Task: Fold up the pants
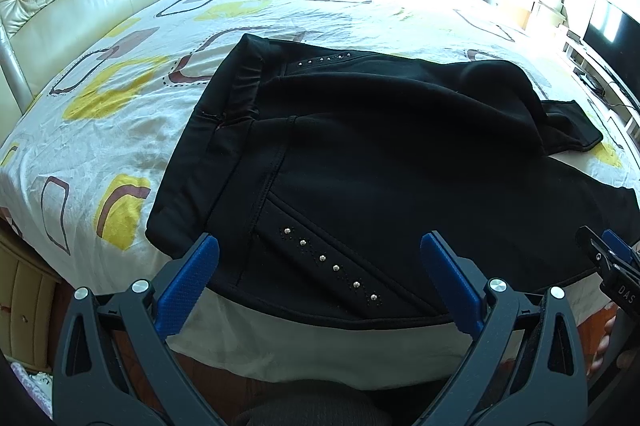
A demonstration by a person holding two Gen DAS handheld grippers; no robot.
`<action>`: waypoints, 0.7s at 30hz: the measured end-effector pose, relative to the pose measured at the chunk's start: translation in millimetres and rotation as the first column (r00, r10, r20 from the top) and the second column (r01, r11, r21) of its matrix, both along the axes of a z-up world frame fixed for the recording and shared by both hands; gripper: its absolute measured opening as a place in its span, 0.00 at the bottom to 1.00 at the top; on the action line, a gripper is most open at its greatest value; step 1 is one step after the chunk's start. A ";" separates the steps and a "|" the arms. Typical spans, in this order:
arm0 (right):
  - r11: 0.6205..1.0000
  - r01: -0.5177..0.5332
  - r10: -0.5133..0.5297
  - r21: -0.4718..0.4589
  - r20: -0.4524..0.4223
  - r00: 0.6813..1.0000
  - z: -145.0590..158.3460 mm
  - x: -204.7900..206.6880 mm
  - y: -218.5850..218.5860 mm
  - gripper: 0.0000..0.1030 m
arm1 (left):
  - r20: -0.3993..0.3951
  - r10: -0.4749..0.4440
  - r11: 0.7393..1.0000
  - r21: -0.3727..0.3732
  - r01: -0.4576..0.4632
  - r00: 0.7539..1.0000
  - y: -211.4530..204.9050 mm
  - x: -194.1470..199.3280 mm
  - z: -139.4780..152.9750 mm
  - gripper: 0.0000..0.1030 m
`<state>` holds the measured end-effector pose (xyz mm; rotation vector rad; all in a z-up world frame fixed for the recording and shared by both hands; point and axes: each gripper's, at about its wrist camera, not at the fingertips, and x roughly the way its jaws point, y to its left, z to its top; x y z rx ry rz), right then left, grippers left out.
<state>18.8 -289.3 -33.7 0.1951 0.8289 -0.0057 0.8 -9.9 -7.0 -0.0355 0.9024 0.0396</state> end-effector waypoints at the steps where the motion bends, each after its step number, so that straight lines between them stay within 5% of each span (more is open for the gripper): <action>1: 1.000 0.000 0.000 0.002 -0.002 1.000 0.0 0.5 0.2 0.96 | 0.000 0.000 1.000 -0.001 0.000 1.000 0.1 -0.1 0.0 0.98; 21: 1.000 0.001 -0.001 0.008 -0.019 1.000 -2.3 -2.4 2.7 0.96 | -0.008 0.003 1.000 -0.005 -0.003 1.000 -0.9 -1.3 -1.9 0.98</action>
